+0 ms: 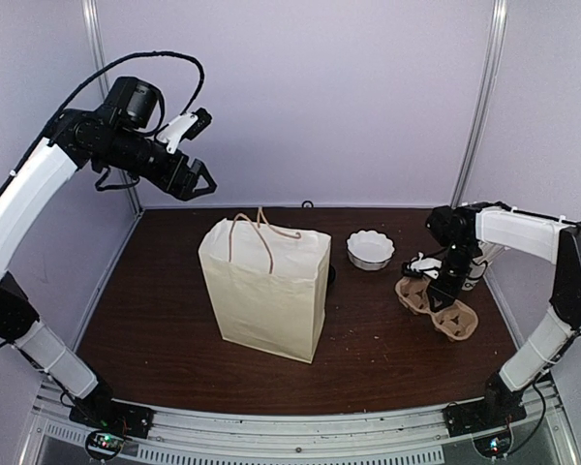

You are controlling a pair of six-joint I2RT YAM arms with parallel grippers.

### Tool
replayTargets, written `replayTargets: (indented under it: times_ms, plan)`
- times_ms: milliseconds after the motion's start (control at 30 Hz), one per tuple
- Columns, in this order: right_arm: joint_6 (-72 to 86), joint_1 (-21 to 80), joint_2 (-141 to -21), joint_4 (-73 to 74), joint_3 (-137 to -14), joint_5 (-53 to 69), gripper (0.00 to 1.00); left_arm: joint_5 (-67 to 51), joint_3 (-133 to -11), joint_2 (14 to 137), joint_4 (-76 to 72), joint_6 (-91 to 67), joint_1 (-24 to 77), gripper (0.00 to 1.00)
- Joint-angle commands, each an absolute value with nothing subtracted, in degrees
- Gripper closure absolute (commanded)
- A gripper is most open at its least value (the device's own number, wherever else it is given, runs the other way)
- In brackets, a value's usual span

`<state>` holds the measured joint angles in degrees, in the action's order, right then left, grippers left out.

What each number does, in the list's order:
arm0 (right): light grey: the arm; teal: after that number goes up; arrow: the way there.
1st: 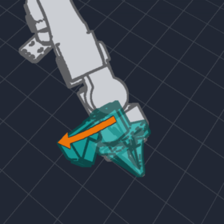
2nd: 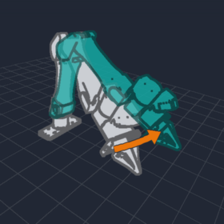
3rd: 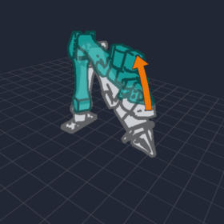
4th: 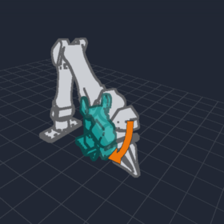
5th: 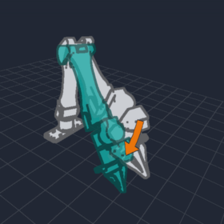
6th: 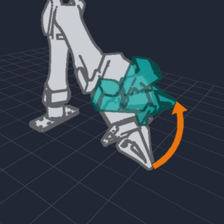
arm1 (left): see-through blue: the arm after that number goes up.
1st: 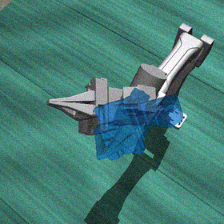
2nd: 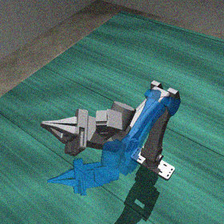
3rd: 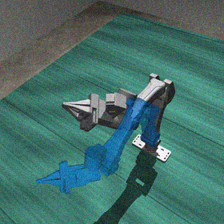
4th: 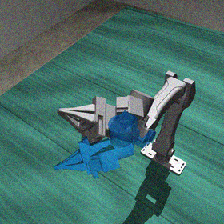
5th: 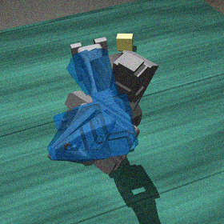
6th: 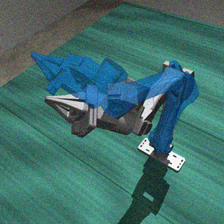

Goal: Pack the takeout coffee

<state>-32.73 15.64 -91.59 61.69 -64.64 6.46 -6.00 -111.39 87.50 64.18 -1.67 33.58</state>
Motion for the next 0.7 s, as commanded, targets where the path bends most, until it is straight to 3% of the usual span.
replayTargets:
  times_ms: [0,267,367,667]
  plan:
    - [-31.6,15.3,-87.6,65.2,-67.2,9.5,0.68,-11.3,-112.5,88.6,65.3,4.4,31.9,0.16]
    - [-30.6,15.3,-80.4,67.2,-70.0,17.4,0.68,-15.6,-110.6,90.4,67.3,19.0,31.7,0.16]
    - [-31.0,15.3,-77.6,67.5,-71.3,20.6,0.68,-22.7,-112.4,94.4,68.8,21.9,31.7,0.17]
    - [-31.5,15.4,-73.7,69.0,-72.7,23.8,0.67,-34.8,-121.3,106.2,71.1,28.6,32.8,0.27]
